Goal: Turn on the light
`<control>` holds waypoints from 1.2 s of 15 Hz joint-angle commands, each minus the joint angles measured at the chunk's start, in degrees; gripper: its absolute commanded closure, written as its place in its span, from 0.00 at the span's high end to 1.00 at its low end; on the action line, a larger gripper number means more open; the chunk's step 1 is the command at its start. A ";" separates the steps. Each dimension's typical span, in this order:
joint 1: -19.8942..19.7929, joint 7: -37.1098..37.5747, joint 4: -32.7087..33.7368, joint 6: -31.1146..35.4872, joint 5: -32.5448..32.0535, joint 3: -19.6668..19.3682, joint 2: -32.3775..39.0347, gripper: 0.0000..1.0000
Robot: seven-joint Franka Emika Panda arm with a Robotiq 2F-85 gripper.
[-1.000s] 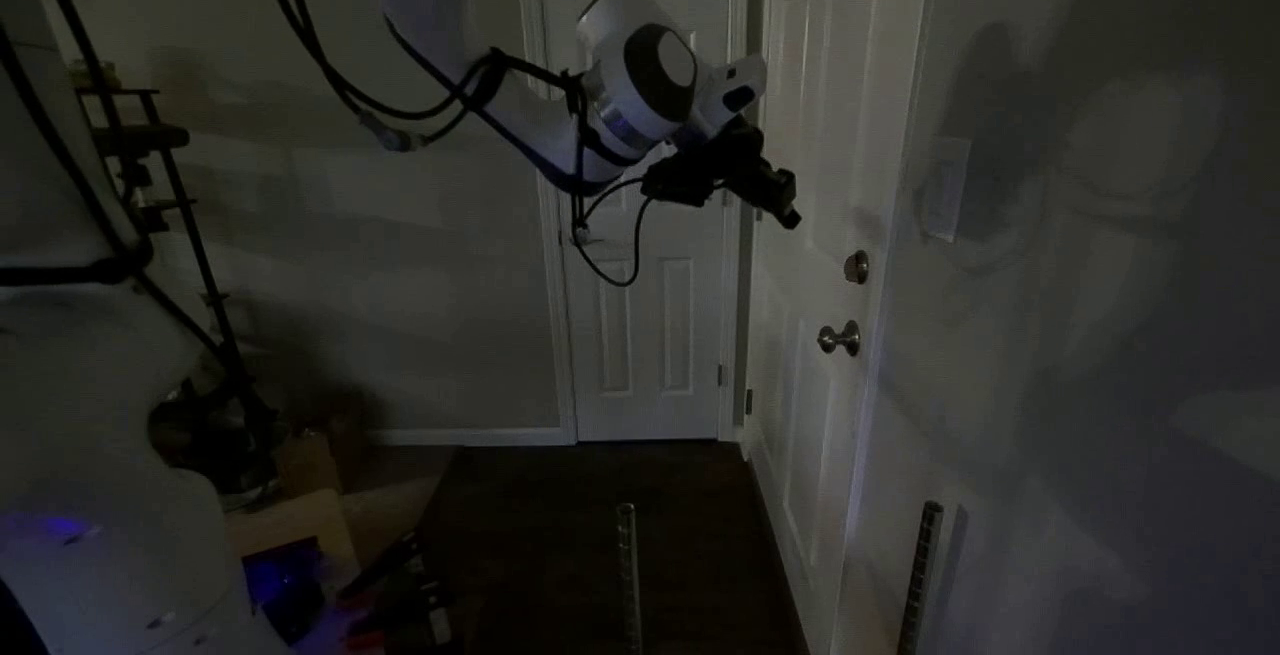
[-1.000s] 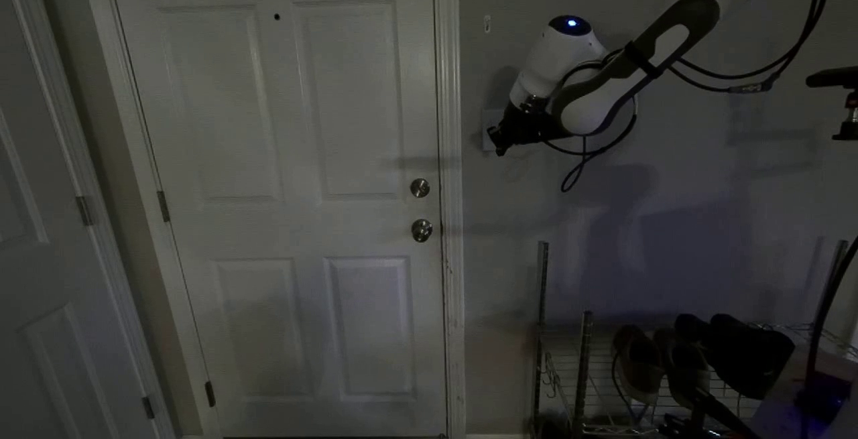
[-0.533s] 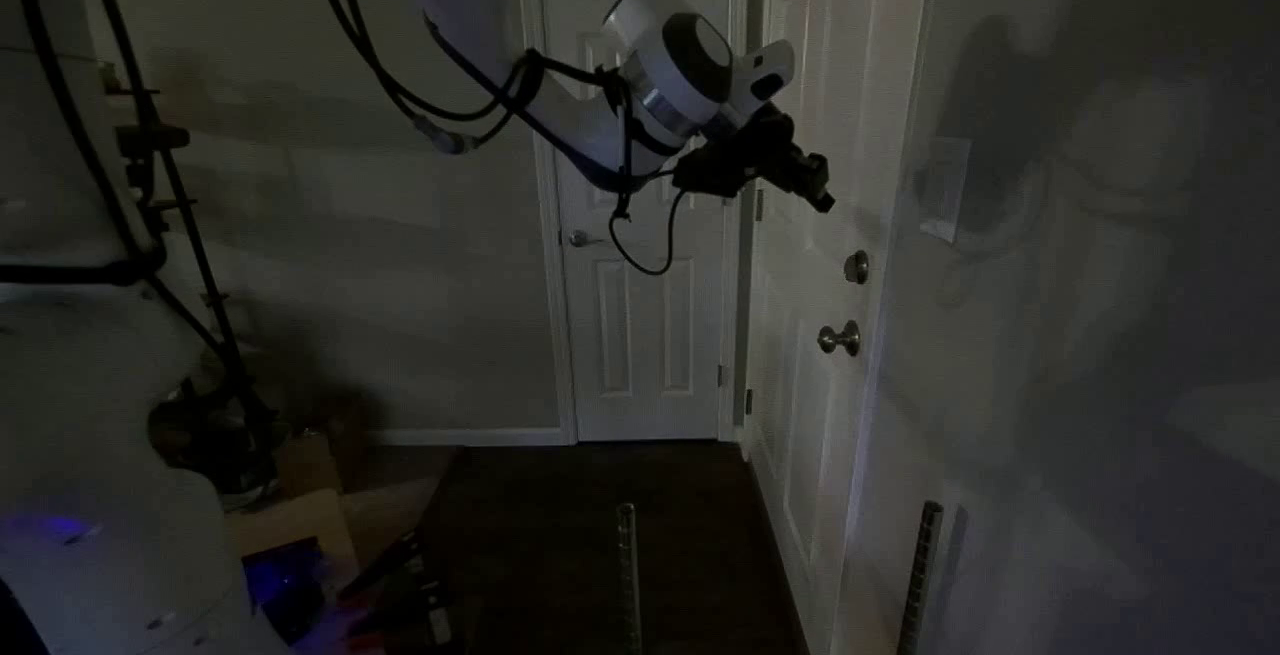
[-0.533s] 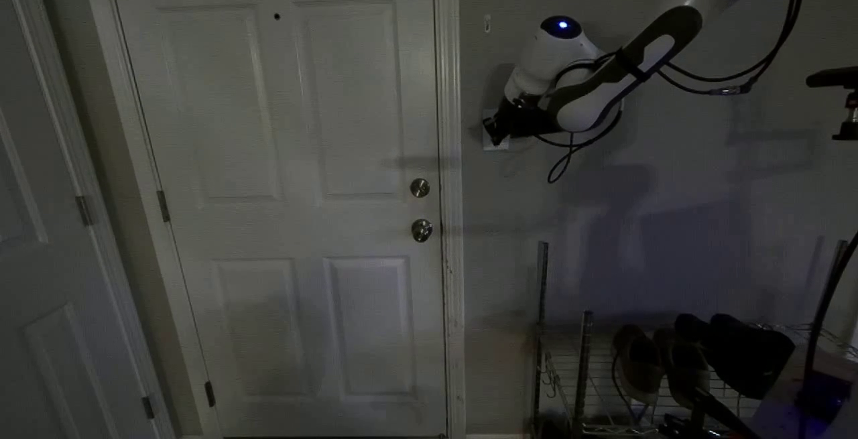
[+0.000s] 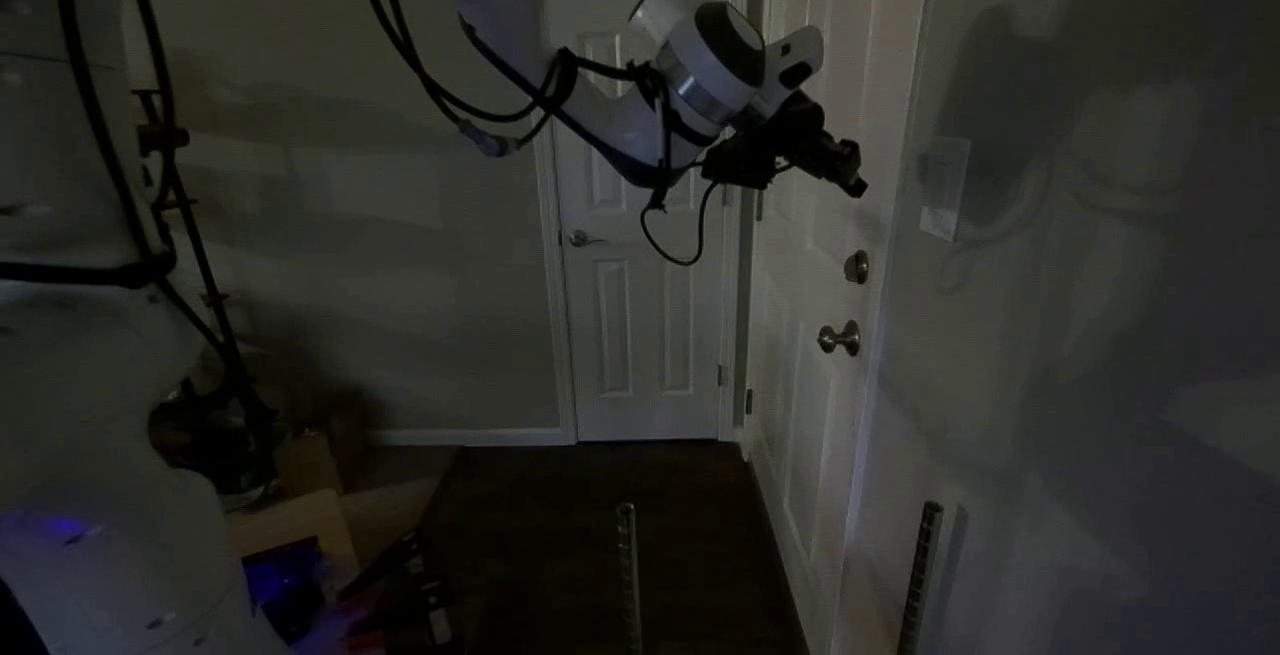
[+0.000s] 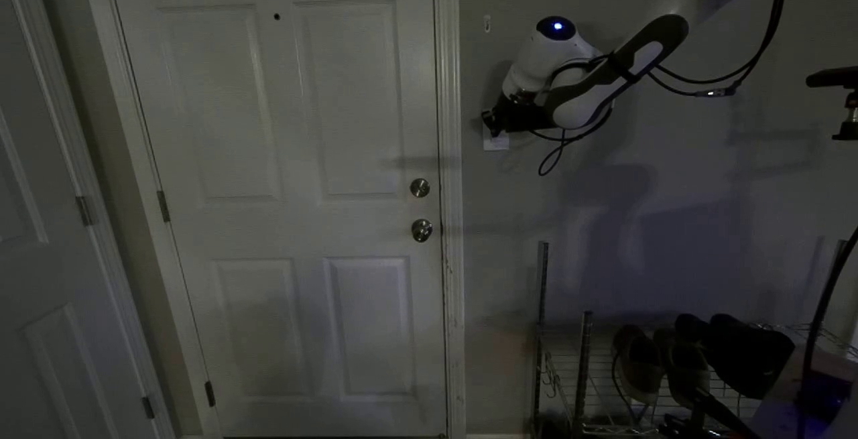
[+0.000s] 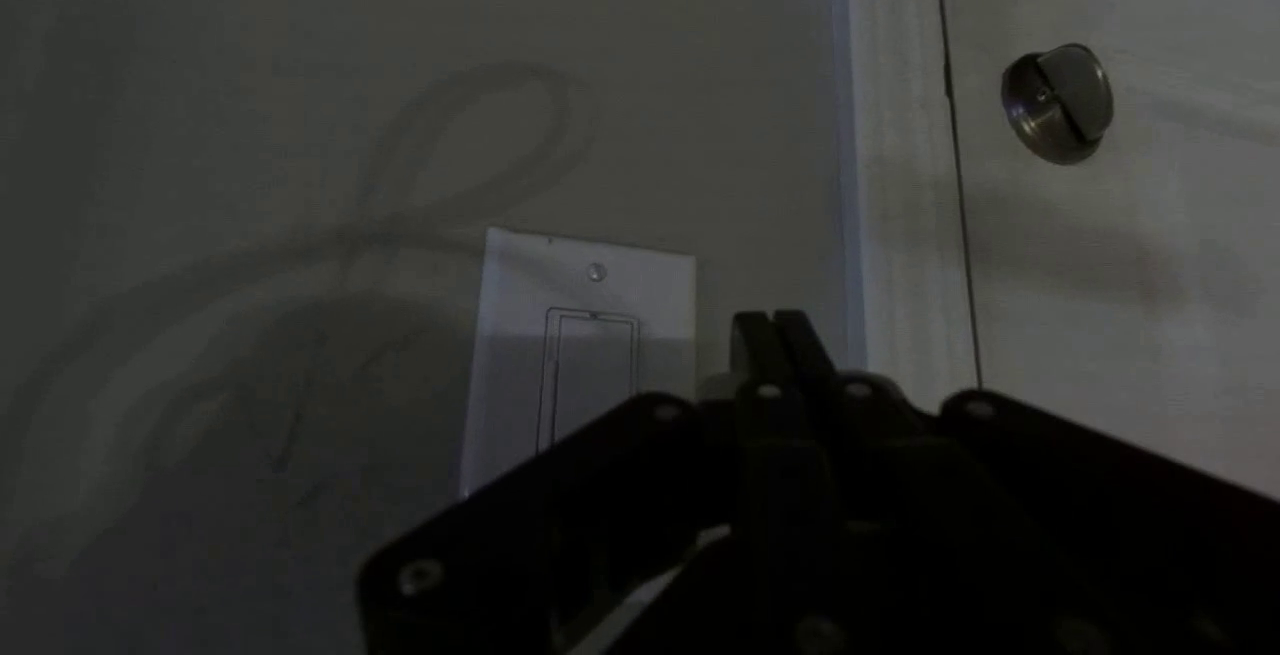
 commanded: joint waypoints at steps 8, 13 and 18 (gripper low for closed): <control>0.47 3.33 7.27 -2.51 -0.89 -1.83 4.82 0.06; 0.69 3.45 9.98 -3.33 -0.70 -2.50 6.59 0.06; 0.80 4.12 12.73 -4.74 -0.89 -2.92 7.32 0.06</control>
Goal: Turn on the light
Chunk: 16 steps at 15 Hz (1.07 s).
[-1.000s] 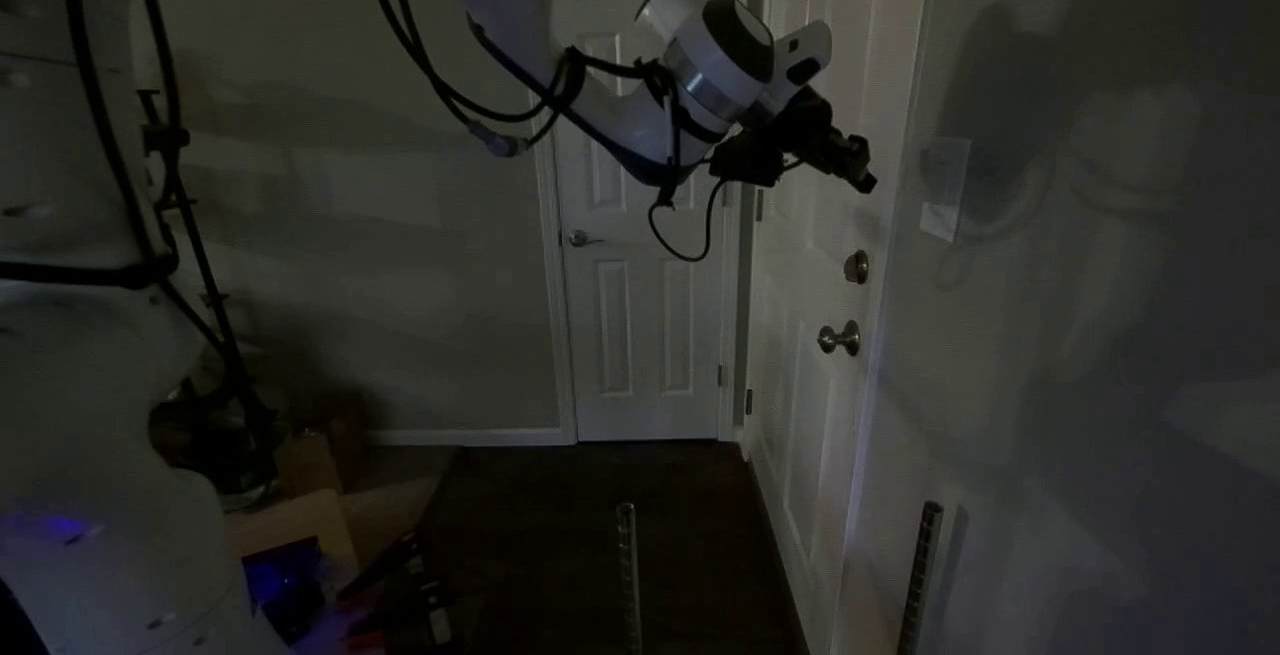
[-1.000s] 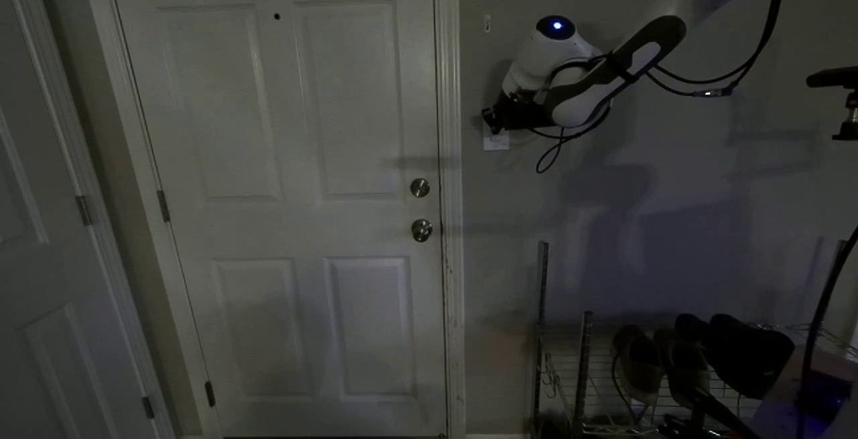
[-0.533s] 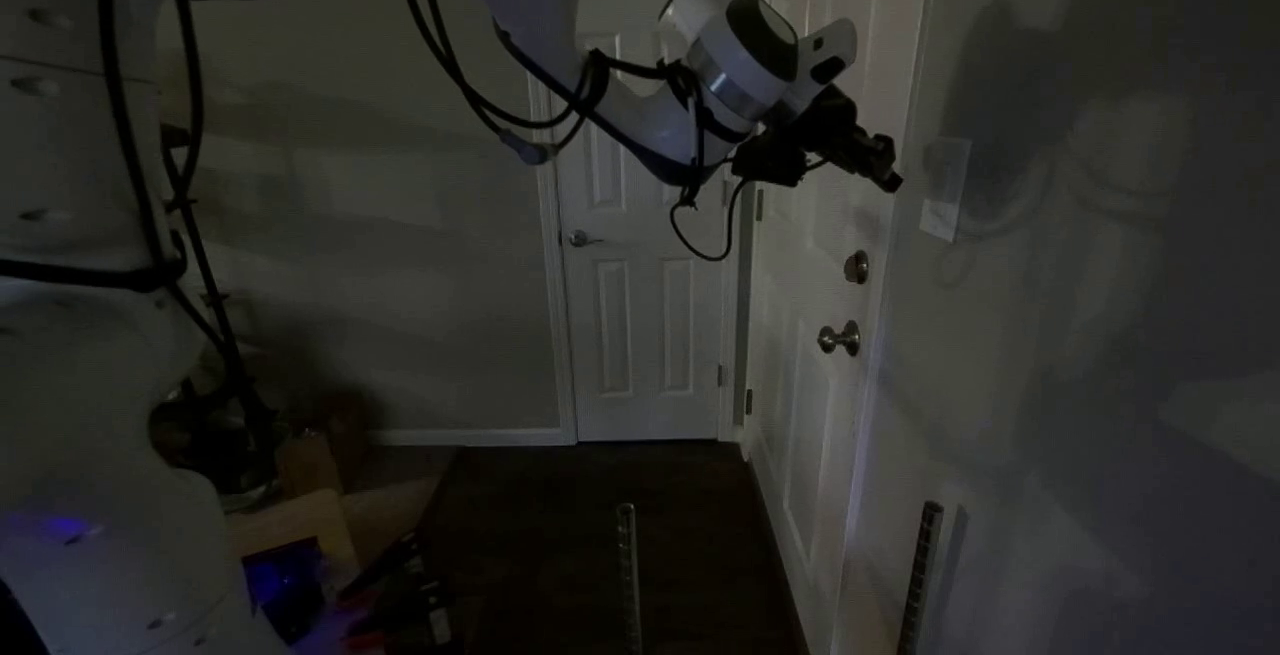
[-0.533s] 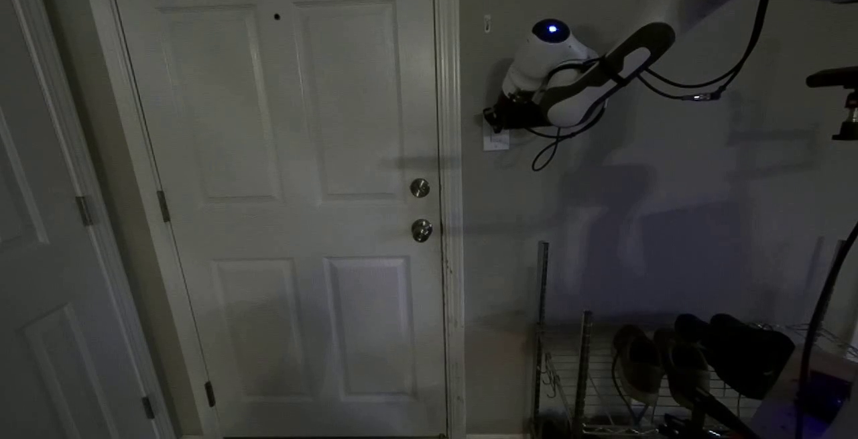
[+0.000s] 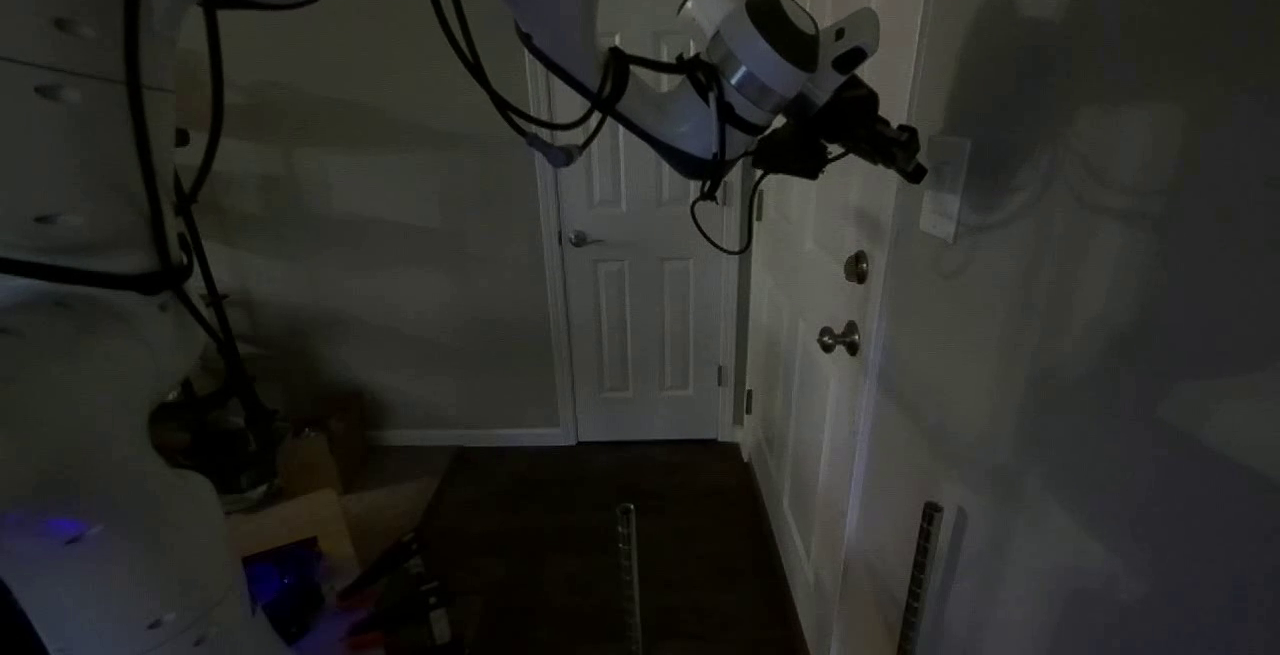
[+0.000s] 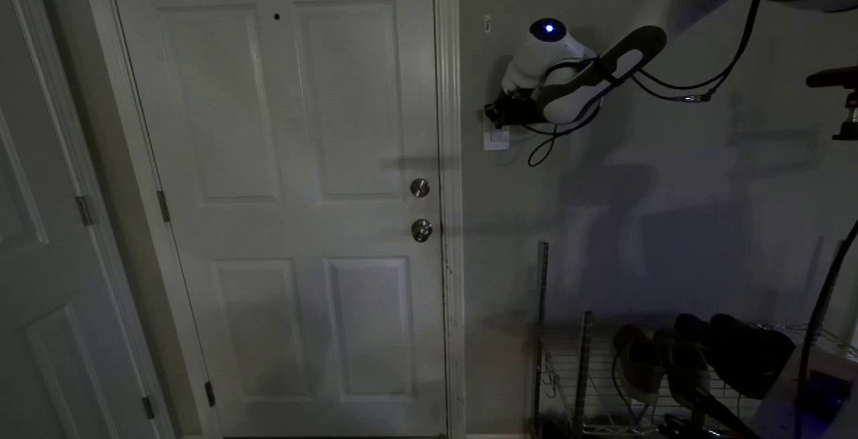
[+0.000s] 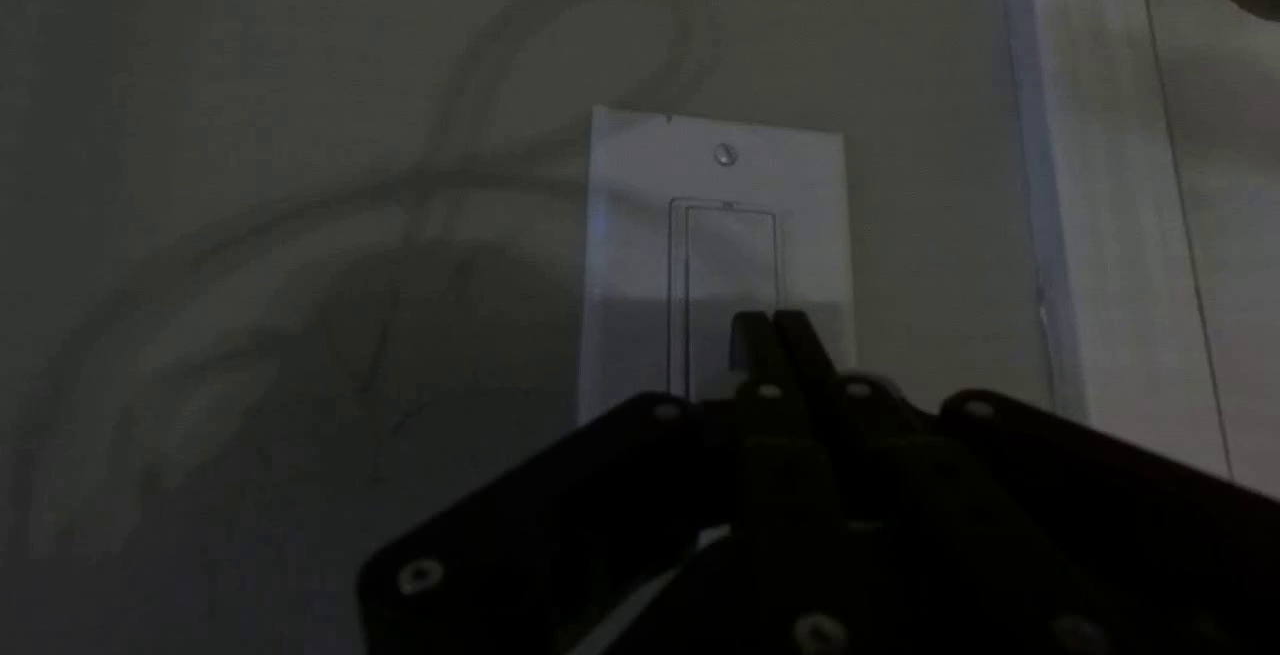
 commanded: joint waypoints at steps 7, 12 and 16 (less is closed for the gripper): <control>0.81 3.90 3.46 -3.27 -1.02 -0.93 1.37 0.06; 0.95 4.70 1.05 -2.81 -1.57 -0.88 0.98 0.06; 1.93 4.82 2.33 -3.52 -1.93 -1.05 1.52 0.06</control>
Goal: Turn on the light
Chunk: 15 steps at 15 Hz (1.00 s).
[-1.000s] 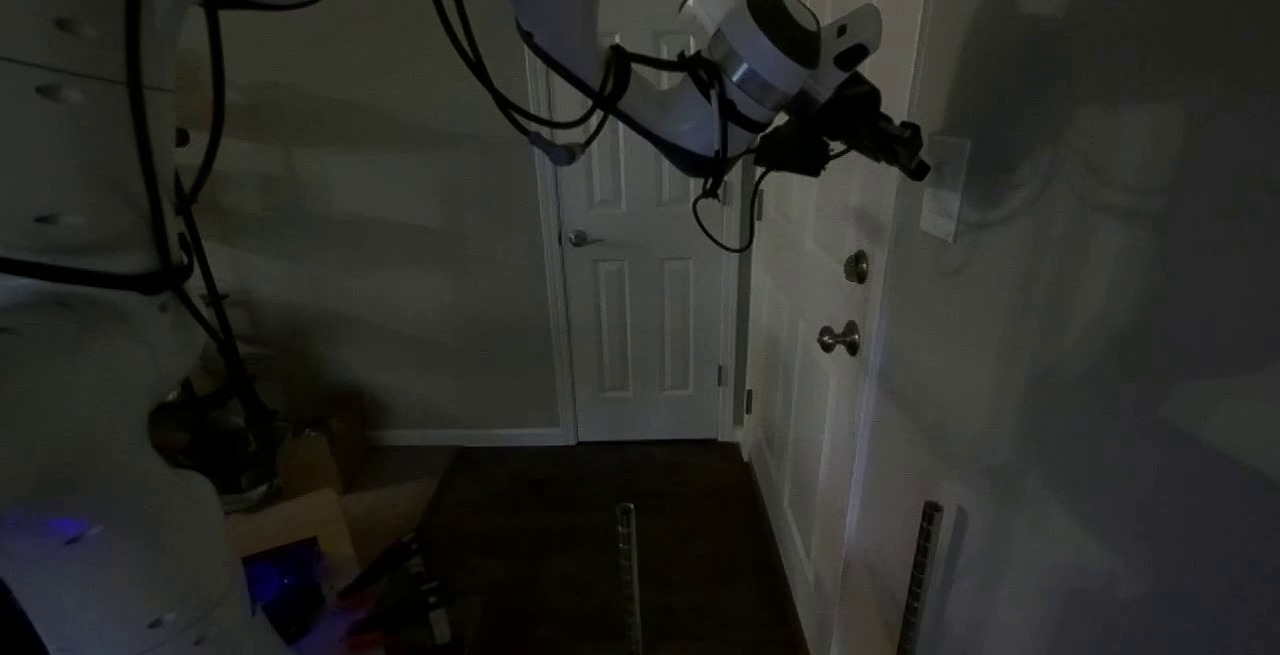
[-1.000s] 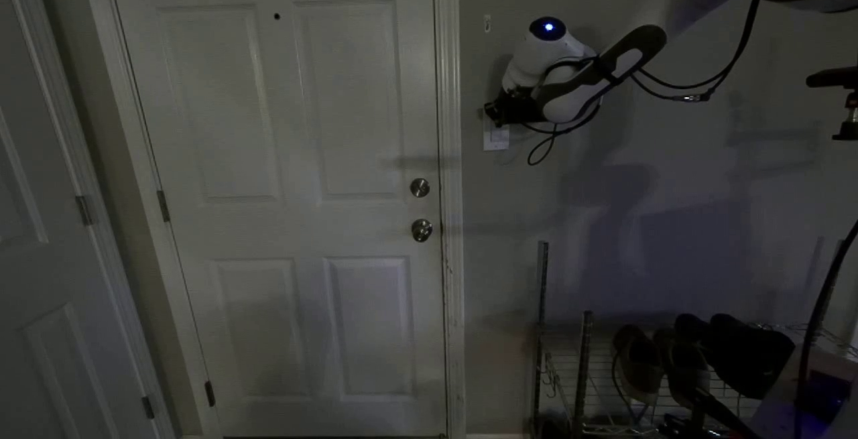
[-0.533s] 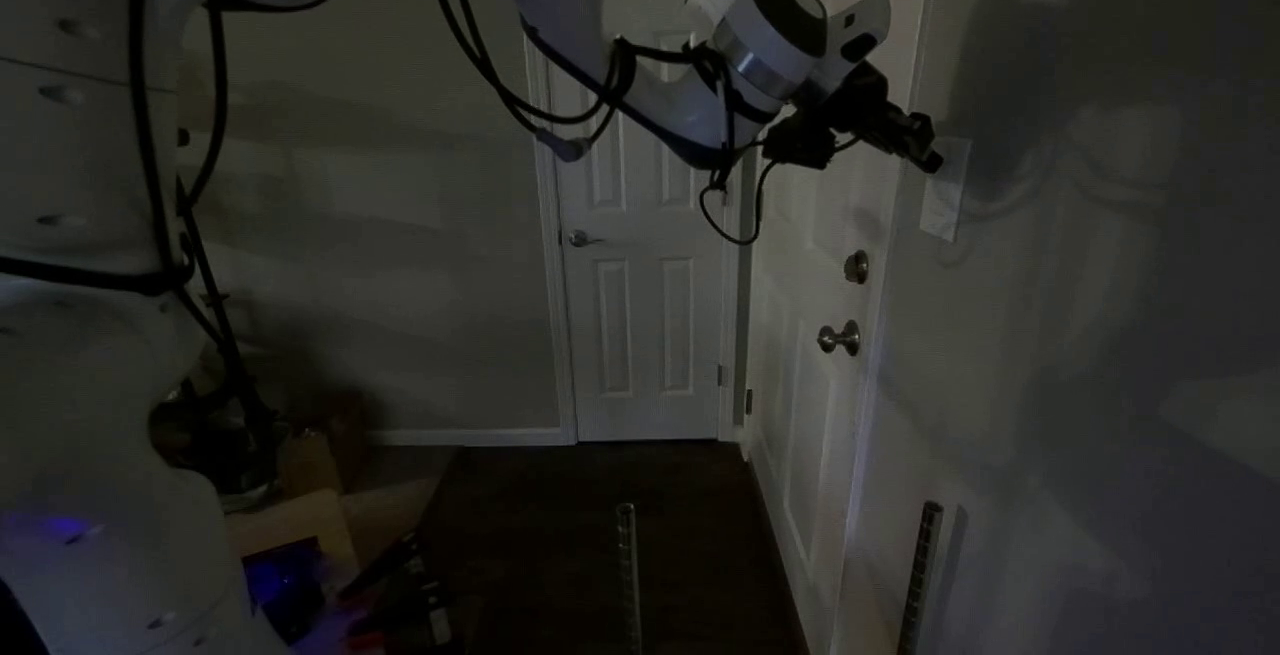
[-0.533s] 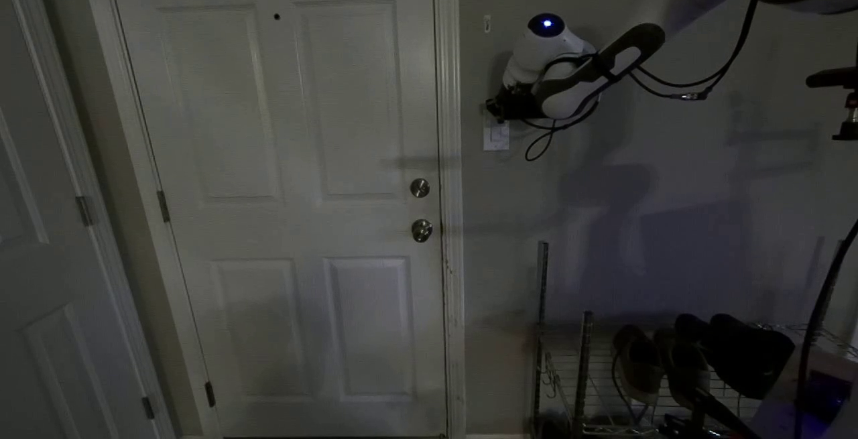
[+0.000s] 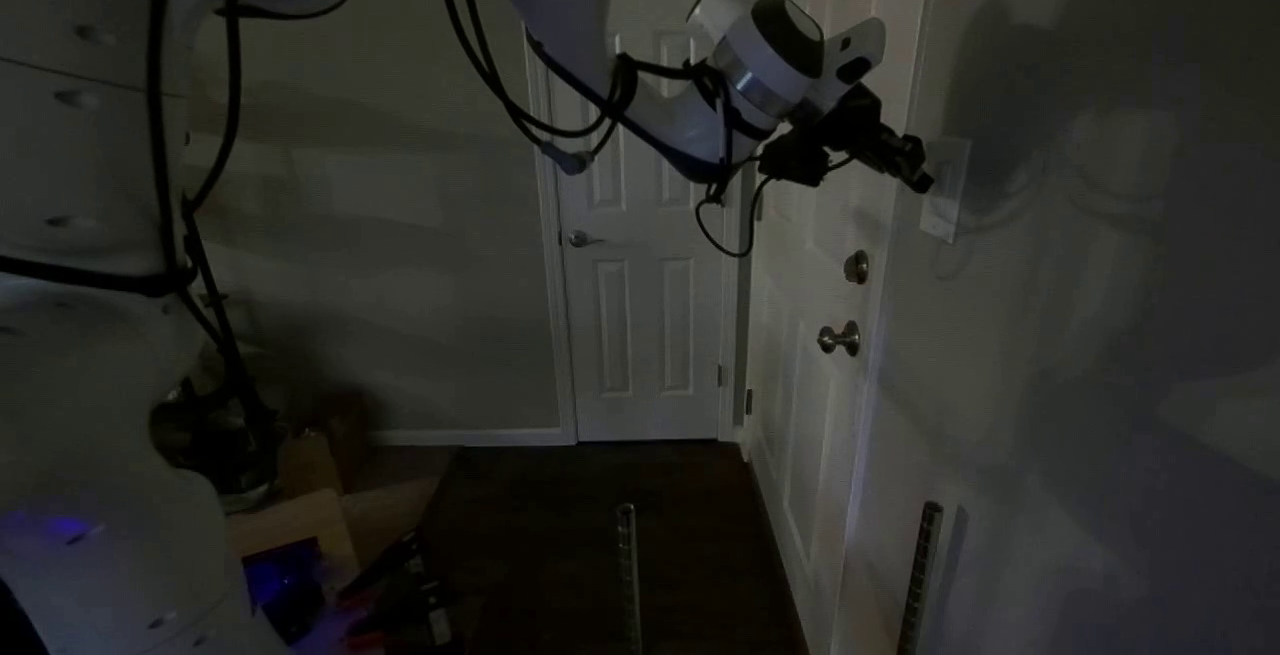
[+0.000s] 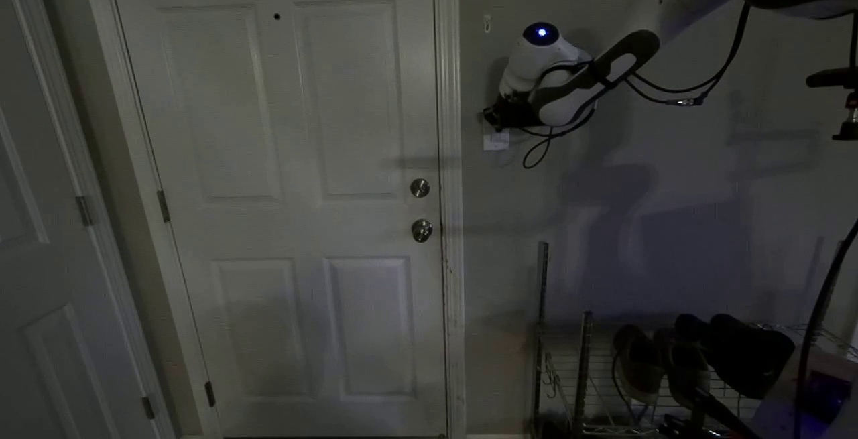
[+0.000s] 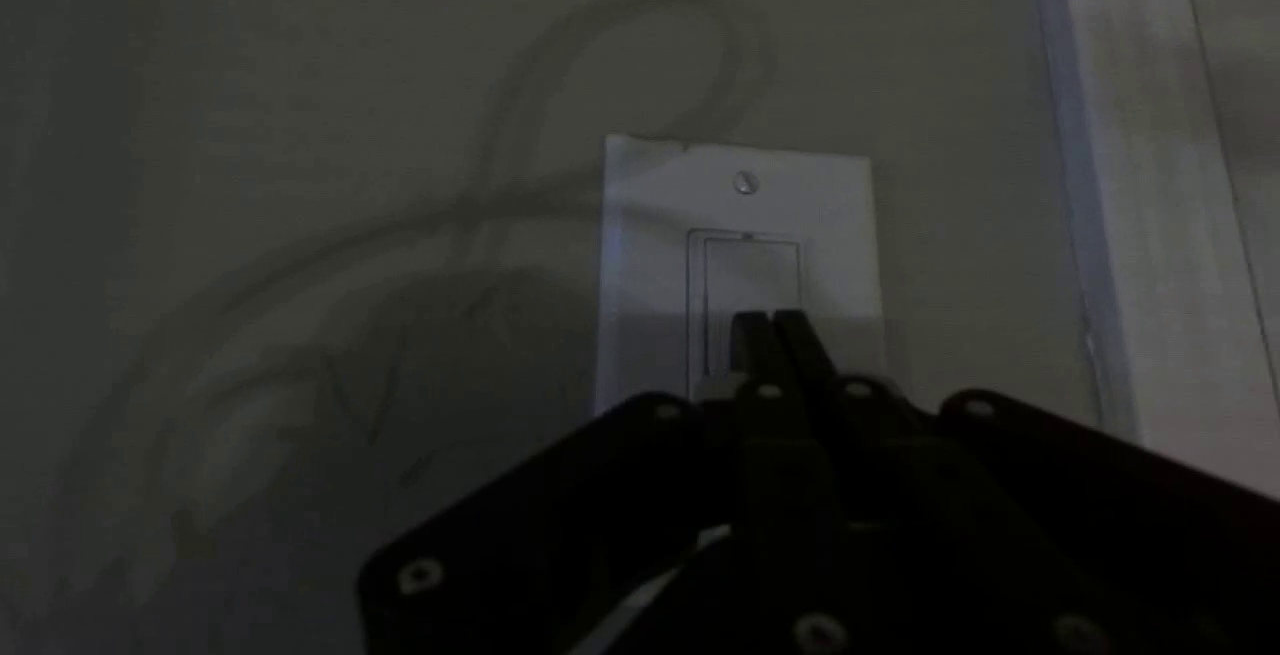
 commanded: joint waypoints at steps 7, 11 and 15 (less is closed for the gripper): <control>1.01 1.66 5.52 -5.26 0.27 -1.29 2.71 0.06; 1.34 1.46 5.76 -6.07 0.37 -1.10 3.02 0.06; 1.09 1.25 4.52 -5.00 1.65 -0.57 2.50 0.05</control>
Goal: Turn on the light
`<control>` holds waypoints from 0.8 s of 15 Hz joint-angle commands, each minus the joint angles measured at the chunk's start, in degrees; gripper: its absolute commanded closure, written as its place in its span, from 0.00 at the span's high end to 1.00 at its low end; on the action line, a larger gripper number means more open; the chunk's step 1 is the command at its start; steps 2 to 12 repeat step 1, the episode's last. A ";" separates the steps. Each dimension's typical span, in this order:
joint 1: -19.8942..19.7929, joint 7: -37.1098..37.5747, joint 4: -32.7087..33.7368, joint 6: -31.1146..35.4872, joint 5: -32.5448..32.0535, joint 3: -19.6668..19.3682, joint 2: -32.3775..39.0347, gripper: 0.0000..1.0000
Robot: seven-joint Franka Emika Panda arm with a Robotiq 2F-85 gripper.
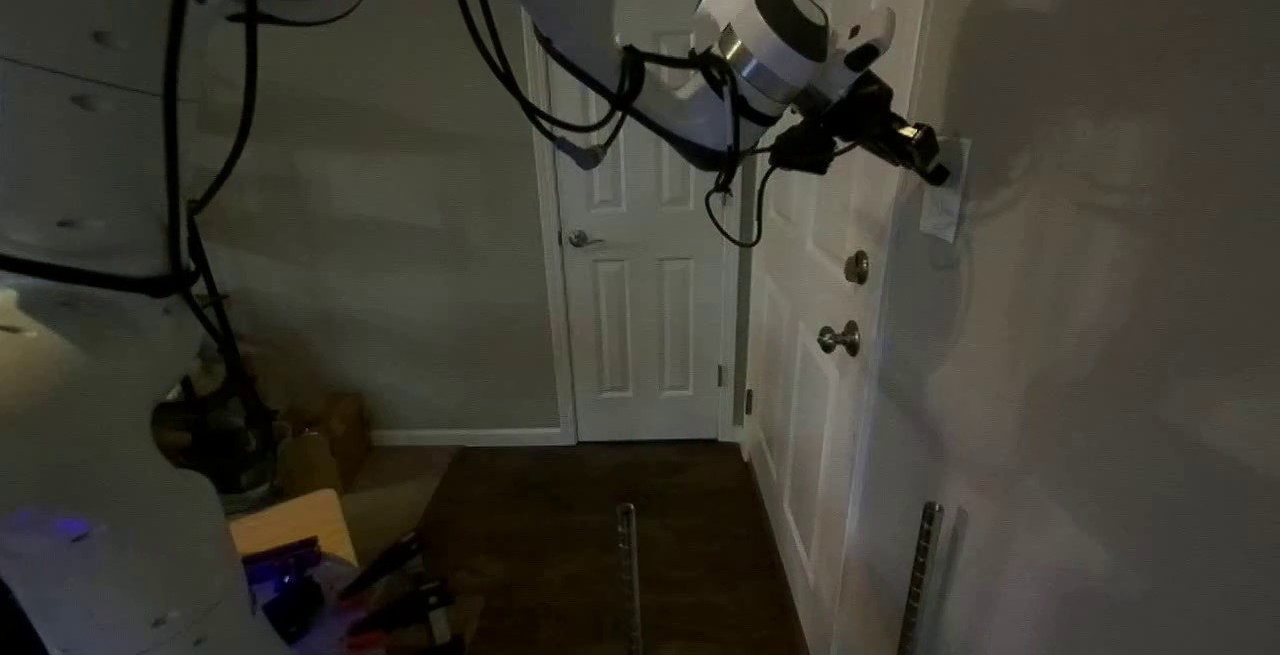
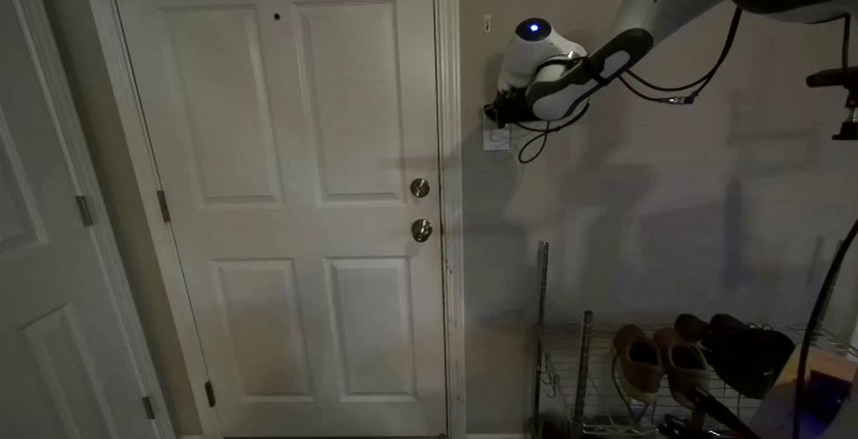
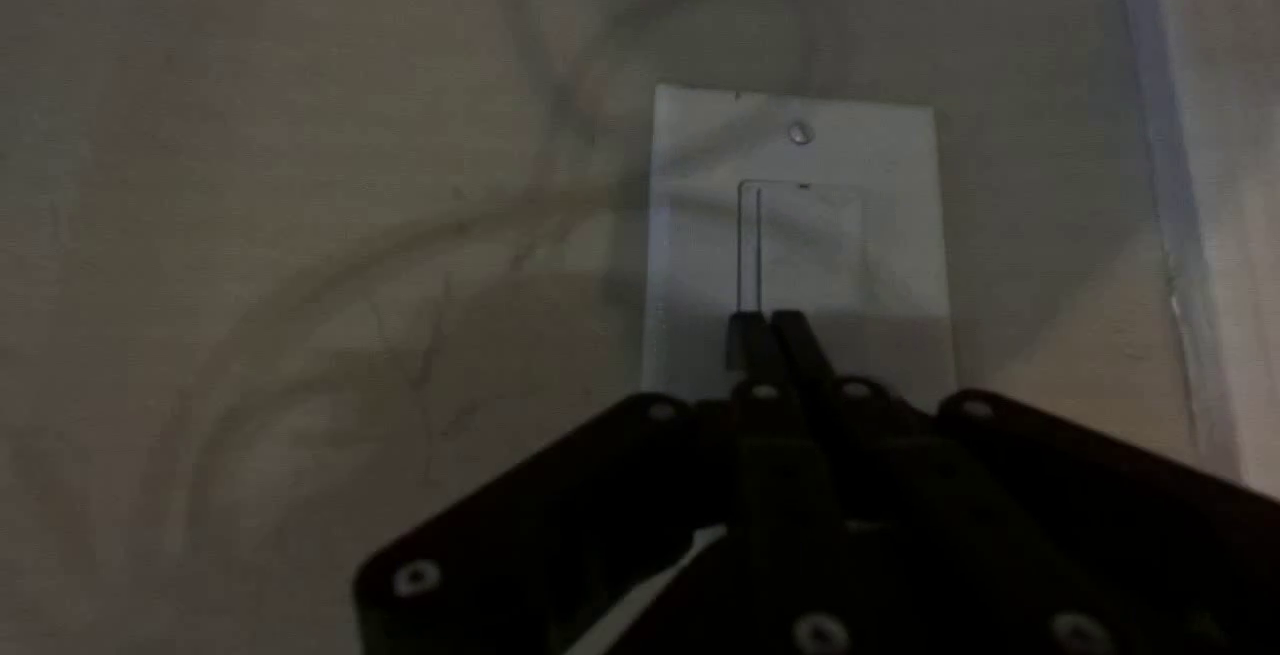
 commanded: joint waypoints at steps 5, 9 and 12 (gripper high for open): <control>-0.30 0.96 -0.09 0.61 1.86 0.40 0.82 0.05; -0.30 0.96 -0.09 0.61 1.86 0.40 0.82 0.05; -0.30 0.96 -0.09 0.61 1.86 0.40 0.82 0.05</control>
